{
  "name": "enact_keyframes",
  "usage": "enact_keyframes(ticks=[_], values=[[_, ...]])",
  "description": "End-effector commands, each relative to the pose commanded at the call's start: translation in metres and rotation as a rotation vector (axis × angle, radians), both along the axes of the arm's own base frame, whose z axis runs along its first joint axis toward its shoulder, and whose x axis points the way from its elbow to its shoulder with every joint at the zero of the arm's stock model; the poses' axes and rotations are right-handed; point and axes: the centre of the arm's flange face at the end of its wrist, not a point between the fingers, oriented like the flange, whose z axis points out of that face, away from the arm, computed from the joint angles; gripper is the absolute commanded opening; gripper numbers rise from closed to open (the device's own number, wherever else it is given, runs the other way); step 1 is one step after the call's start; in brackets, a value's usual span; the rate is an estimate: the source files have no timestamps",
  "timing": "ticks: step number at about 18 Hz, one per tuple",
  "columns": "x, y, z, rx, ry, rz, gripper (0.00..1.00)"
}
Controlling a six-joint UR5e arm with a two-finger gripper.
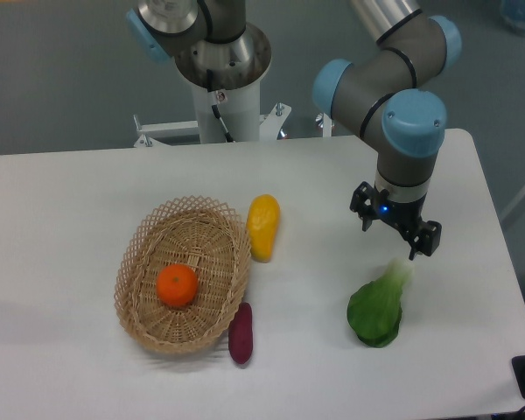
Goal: Pick up the orange from the basket
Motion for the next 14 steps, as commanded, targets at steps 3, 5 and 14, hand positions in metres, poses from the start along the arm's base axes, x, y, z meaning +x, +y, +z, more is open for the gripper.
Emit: enact_keyframes(ticks=[3,5,14], values=[[0.000,0.000,0.000,0.000,0.000,0.000,1.00],[0.000,0.000,0.000,-0.001,-0.001,0.000,1.00],[0.017,0.014,0.005,0.010,-0.007,0.000,1.00]])
